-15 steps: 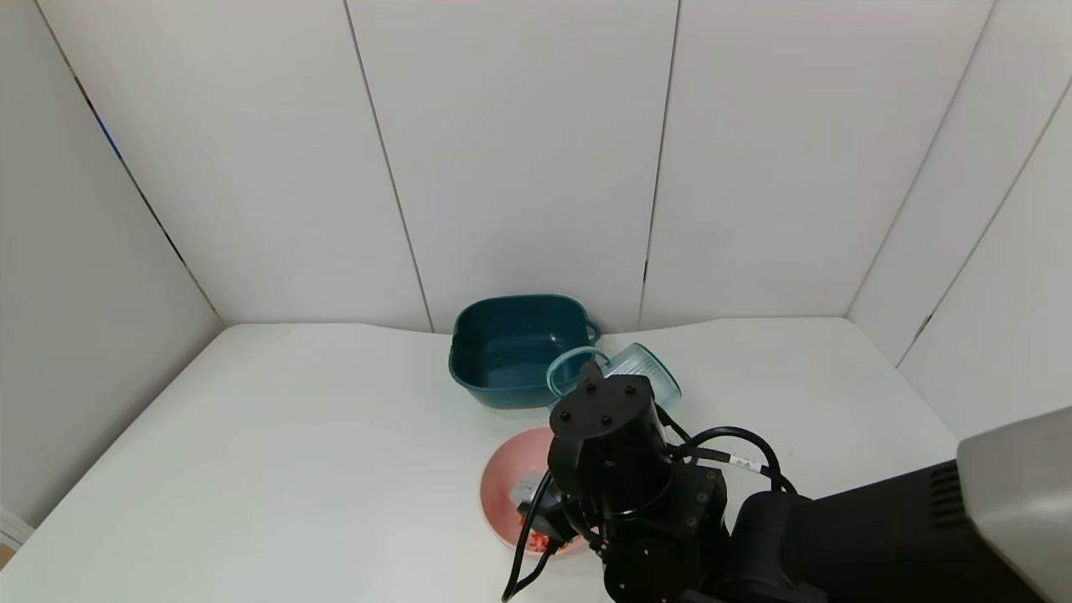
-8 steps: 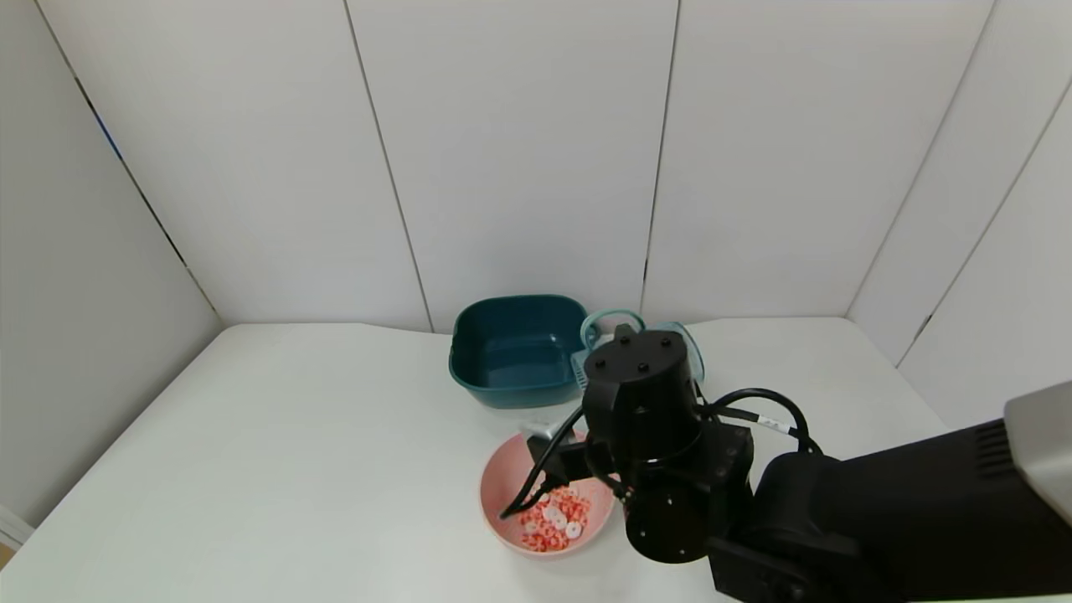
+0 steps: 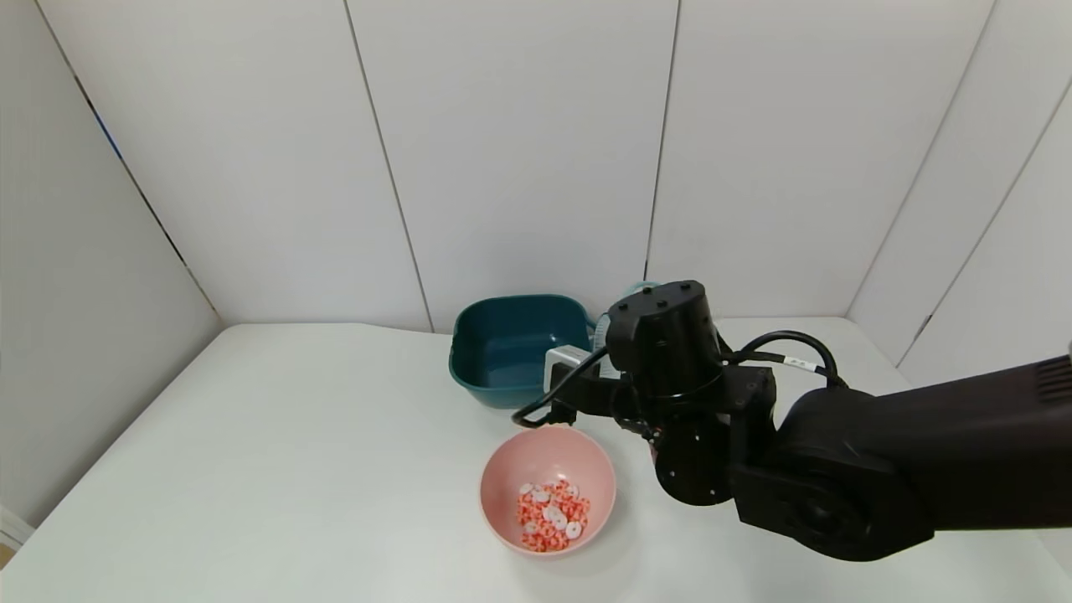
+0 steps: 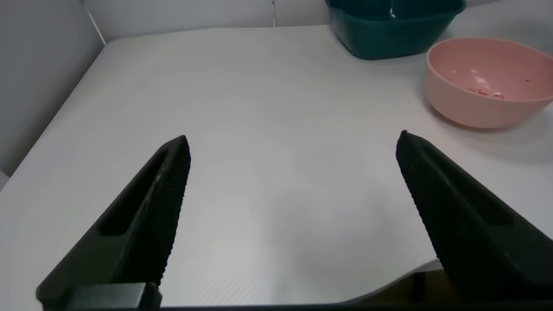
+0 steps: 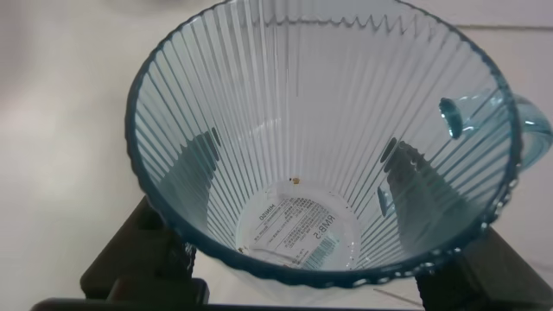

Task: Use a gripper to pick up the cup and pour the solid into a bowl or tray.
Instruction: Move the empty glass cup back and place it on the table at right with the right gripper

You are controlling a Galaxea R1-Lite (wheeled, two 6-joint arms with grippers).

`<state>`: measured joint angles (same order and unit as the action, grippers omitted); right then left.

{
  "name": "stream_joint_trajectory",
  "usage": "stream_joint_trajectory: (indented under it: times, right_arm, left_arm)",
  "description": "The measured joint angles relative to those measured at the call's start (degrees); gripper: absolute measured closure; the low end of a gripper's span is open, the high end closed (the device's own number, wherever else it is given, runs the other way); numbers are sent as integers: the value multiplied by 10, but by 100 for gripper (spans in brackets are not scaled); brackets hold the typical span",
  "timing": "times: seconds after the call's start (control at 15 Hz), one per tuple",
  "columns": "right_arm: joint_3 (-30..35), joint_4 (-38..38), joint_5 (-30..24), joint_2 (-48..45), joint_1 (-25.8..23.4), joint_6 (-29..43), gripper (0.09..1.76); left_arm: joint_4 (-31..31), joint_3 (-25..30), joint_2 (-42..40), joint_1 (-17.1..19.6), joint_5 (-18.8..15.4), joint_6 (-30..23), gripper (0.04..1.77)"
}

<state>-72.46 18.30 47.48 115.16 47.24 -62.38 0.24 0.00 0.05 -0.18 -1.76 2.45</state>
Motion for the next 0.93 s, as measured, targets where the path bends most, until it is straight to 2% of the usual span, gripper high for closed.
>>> stream_joint_trajectory:
  times: [0.33, 0.47, 0.73, 0.93]
  right_arm:
    - [-89, -198, -56, -8, -7, 288, 48]
    - [-107, -222, -87, -11, -18, 383, 48]
    - [-98, -222, -167, -36, -46, 500, 48]
    - [-84, -213, -180, -51, -63, 590, 48]
  left_arm:
    - [0, 0, 0, 0, 0, 0, 9]
    - [0, 0, 0, 0, 0, 0, 9]
    - [0, 0, 0, 0, 0, 0, 9]
    - [0, 0, 0, 0, 0, 0, 9]
